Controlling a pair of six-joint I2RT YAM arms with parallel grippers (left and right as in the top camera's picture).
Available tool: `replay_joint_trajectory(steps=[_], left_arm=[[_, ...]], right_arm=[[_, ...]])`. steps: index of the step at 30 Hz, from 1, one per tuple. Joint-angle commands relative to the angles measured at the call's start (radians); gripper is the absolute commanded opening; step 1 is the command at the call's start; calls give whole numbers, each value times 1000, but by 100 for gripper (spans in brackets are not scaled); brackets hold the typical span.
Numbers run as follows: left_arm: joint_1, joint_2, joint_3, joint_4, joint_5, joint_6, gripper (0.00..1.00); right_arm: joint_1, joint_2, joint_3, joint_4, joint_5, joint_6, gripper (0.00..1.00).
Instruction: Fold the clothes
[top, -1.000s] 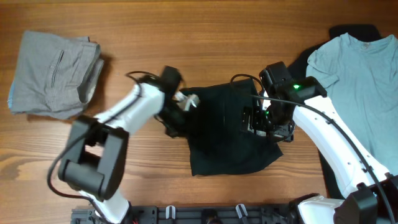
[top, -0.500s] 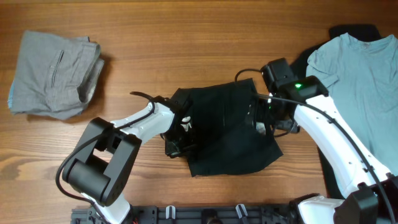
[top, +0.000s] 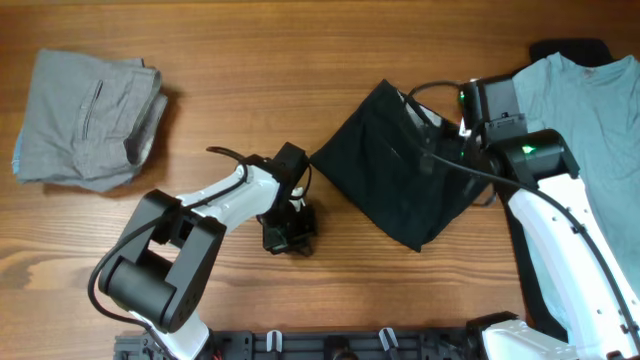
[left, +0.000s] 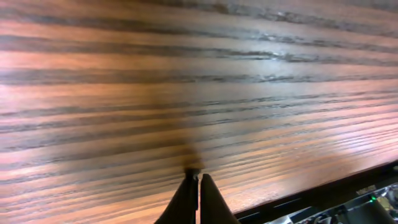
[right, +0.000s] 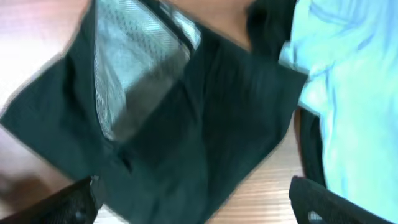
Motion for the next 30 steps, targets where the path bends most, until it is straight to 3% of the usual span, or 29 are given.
replay_joint_trajectory(steps=[1,6,11,14,16,18,19,21,22,24,25,27,30], left_arm=[[69,1,68,-13,19,98,4],[133,-23,310,-61,80,185,4],[81,3,330,120,49,160,13],[40,35,330,190,19,117,14],[24,55,330,196,-16,90,14],[11,93,330,211,-56,89,8],[10,107,330,208,-67,89,4],[18,122,330,171,-68,93,4],[24,121,330,163,-67,94,4],[84,76,336,121,-66,117,9],[111,51,346,97,-67,134,11],[173,-10,378,35,-67,196,16],[249,-106,401,-11,-68,229,22]], right_arm=[[-1,-9,15,-78,-2,114,100],[-84,19,14,-122,159,275,100],[-185,135,14,15,145,274,100],[-186,200,14,46,53,206,100],[-186,211,14,85,-103,74,100],[-186,210,14,113,-211,24,100],[-186,210,14,109,-213,25,94],[-186,211,14,48,-195,59,70],[-187,216,13,17,-195,87,69],[-187,238,-54,-45,-227,115,54],[-187,248,-98,-47,-272,108,53],[-187,266,-204,-19,-384,71,71],[-185,289,-355,102,-545,28,80]])
